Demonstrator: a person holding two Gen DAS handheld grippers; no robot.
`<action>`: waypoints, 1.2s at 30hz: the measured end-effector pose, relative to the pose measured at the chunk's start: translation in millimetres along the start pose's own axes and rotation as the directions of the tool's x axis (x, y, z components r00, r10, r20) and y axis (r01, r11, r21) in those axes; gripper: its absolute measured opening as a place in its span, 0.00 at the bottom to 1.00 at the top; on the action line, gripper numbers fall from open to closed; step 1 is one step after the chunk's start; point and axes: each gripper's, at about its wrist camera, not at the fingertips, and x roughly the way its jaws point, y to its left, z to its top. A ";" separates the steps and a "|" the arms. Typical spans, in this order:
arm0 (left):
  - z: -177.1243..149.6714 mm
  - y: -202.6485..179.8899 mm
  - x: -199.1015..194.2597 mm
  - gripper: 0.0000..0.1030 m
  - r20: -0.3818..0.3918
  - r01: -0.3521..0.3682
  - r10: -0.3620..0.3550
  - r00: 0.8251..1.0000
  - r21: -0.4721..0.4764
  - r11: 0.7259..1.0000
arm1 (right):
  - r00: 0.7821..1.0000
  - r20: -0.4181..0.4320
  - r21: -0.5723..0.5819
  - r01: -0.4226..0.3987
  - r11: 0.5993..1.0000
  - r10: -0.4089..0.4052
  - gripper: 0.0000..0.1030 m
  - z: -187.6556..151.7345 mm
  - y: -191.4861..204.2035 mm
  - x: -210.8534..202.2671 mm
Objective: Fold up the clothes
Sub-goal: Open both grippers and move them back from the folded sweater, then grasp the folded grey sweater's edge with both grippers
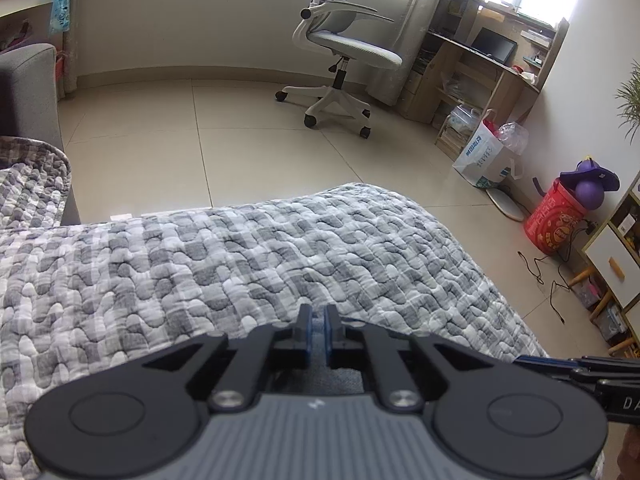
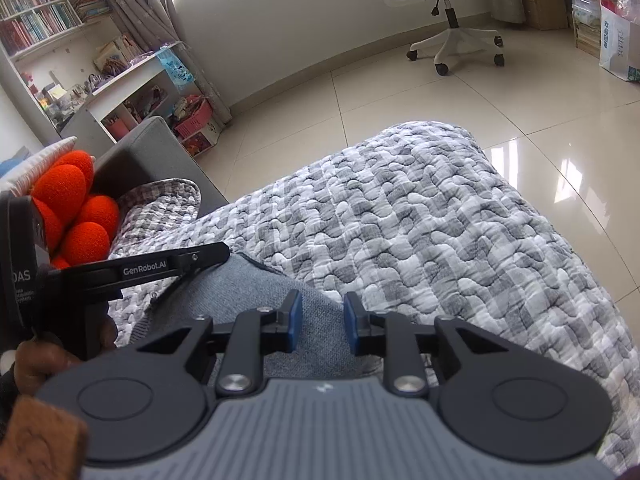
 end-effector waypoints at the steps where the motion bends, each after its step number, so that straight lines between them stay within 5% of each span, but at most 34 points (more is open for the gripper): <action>1: 1.6 3.1 -4.4 0.15 -0.008 0.006 -0.006 1.000 -0.016 1.000 | 1.000 -0.001 0.010 -0.005 1.000 0.005 0.31 0.9 -0.3 -4.1; 5: 6.5 14.8 -17.7 0.57 -0.056 0.011 -0.014 0.998 -0.056 0.998 | 1.000 -0.010 0.055 -0.025 0.998 0.025 0.48 3.9 -2.6 -19.1; 10: 4.3 36.1 -17.0 0.68 -0.135 0.058 -0.078 0.988 -0.147 0.987 | 0.997 -0.037 0.138 -0.062 0.989 0.068 0.62 3.6 -11.0 -29.0; 21: -21.9 85.0 19.5 0.70 -0.212 0.171 -0.262 0.942 -0.368 0.914 | 0.976 -0.142 0.311 -0.116 0.943 0.167 0.69 -13.8 -37.9 -8.1; 29: -37.8 107.4 29.3 0.69 -0.129 0.274 -0.386 0.913 -0.507 0.817 | 0.965 -0.148 0.403 -0.140 0.904 0.216 0.68 -21.8 -49.0 9.7; 36: -47.7 99.5 29.5 0.69 -0.098 0.298 -0.406 0.909 -0.528 0.795 | 0.963 -0.092 0.472 -0.182 0.863 0.253 0.57 -22.6 -51.6 16.3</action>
